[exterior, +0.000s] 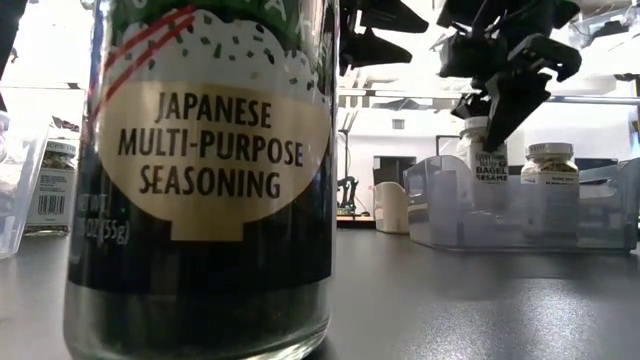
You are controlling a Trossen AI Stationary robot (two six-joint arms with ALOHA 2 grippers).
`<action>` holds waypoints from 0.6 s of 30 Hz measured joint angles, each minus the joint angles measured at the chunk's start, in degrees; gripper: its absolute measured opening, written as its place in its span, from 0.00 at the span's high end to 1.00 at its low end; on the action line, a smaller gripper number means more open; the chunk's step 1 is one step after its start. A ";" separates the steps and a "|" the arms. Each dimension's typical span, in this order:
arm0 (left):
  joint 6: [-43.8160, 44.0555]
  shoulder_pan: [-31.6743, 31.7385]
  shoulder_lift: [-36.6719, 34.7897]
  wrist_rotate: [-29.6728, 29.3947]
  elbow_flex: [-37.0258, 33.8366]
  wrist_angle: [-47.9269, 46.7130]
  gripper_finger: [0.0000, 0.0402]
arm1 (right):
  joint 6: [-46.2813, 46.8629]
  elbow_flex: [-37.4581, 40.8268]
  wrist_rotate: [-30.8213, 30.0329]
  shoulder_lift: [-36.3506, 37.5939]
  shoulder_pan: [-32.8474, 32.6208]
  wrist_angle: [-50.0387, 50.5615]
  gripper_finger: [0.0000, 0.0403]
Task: Sort spices by type
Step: Put the center left white spice bottle in the black bin
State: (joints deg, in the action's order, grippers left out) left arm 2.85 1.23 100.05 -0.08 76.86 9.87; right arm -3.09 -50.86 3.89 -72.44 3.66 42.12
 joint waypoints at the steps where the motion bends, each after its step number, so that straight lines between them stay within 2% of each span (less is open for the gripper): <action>1: 0.02 0.02 0.00 -0.02 0.00 0.02 0.32 | 0.04 0.66 -0.14 0.06 0.20 -0.73 0.43; 6: 0.87 0.02 0.00 -0.02 0.00 0.11 0.32 | 0.50 3.96 -0.71 -0.02 0.18 -1.72 0.43; 13: 0.94 0.02 0.00 -0.26 0.00 0.18 0.32 | 0.45 4.23 -0.60 0.02 -0.28 -5.47 0.43; 18: 1.05 0.02 0.00 -0.42 0.00 0.24 0.32 | 0.29 4.34 -0.97 0.02 -0.13 -4.54 0.43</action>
State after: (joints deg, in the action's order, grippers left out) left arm 3.90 1.26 100.05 -0.50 76.86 10.11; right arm -2.81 -46.52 2.92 -72.42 3.53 37.58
